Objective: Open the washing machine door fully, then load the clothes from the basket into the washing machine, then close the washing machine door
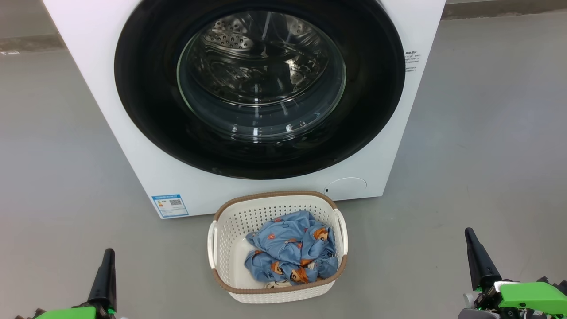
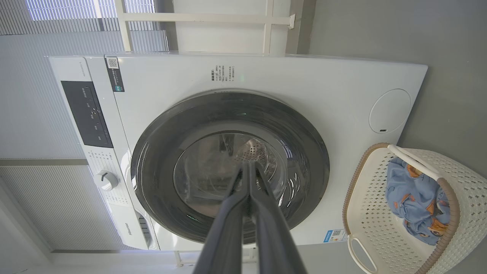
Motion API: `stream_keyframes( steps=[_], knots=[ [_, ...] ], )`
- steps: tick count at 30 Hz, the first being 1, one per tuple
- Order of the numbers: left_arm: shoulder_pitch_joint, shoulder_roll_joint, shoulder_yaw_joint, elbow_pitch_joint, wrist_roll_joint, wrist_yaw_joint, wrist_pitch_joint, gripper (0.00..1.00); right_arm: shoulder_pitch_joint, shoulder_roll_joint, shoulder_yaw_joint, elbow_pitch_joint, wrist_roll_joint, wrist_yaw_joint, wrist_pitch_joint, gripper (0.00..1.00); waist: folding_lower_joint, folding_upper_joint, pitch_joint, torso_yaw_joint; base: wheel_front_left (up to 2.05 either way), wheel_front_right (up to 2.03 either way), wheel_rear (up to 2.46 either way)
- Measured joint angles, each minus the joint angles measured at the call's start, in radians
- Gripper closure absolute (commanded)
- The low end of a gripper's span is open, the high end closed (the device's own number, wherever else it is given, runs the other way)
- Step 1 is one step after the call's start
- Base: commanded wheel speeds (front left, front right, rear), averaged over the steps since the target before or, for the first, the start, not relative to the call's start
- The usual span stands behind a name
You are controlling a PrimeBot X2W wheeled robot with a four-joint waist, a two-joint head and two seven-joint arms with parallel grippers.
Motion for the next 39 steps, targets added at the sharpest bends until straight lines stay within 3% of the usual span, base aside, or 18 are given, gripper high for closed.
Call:
stream_keyframes(
  steps=[28,29,39],
  knots=[
    [0.0,0.0,0.001,0.0,0.0,0.0,0.0,1.0,0.0,0.0,0.0,0.0,0.0,0.0,0.0,1.0,0.0,0.0,0.0,0.0,0.0,0.0,0.0],
    [0.0,0.0,0.001,0.0,0.0,0.0,0.0,0.0,0.0,0.0,0.0,0.0,0.0,0.0,0.0,0.0,0.0,0.0,0.0,0.0,0.0,0.0,0.0],
    [0.053,-0.03,-0.012,0.06,-0.001,0.0,-0.003,0.0,0.05,0.017,0.001,0.065,0.0,0.0,-0.011,0.0,0.0001,0.0,0.002,0.0,0.0,0.0,0.0]
  ],
)
